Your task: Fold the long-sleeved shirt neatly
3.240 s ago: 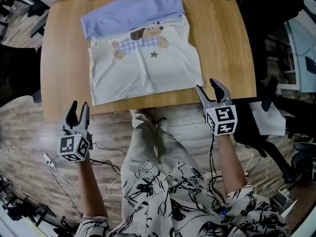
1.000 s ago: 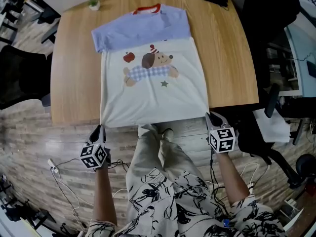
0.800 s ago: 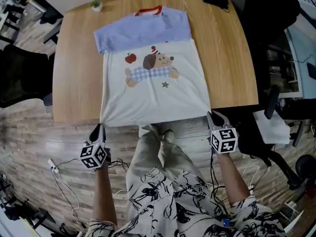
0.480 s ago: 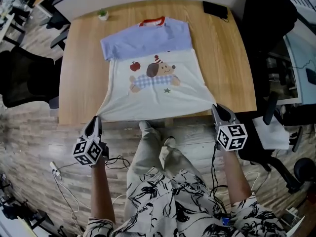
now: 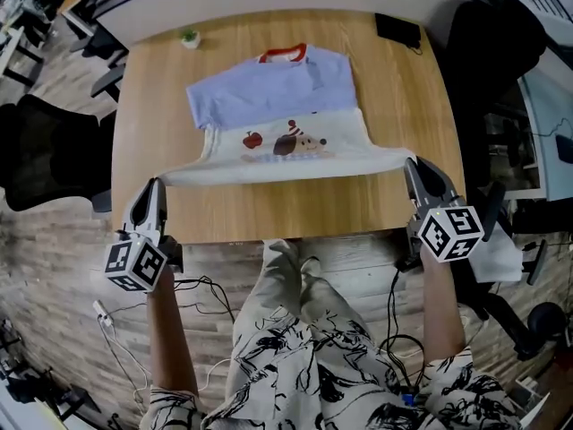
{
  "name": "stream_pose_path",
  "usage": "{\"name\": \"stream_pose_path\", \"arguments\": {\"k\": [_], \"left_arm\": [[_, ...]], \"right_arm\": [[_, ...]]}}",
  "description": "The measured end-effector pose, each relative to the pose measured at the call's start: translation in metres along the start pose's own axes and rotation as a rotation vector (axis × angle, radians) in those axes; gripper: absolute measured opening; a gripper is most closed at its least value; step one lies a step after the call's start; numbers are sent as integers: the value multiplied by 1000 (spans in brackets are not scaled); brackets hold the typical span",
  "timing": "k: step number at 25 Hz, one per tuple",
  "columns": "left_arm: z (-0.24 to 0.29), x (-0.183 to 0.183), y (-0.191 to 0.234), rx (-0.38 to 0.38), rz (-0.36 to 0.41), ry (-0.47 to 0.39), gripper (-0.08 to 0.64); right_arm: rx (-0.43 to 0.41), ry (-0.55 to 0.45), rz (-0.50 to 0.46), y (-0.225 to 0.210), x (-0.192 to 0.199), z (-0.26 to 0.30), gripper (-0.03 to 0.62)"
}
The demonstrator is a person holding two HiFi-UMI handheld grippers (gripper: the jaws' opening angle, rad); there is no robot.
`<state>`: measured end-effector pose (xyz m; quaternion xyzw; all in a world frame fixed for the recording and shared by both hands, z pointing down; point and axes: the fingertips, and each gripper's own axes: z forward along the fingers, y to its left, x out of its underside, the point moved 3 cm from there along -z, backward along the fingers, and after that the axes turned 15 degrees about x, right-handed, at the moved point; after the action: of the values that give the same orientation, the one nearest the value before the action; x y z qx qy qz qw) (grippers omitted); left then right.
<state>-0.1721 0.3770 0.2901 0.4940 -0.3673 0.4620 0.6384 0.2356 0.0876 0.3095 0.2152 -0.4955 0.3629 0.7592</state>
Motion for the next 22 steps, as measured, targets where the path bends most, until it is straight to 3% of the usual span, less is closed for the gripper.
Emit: {"name": "stream_pose_path", "arguments": {"k": [12,22], "left_arm": [[85,-64,66,25,2,1,28],[166,-78,111,-14,4,35,26]], "right_arm": [[68,-18,-12,7,-76,85,40],[75,15,-16,-1,-99,173,40]]}}
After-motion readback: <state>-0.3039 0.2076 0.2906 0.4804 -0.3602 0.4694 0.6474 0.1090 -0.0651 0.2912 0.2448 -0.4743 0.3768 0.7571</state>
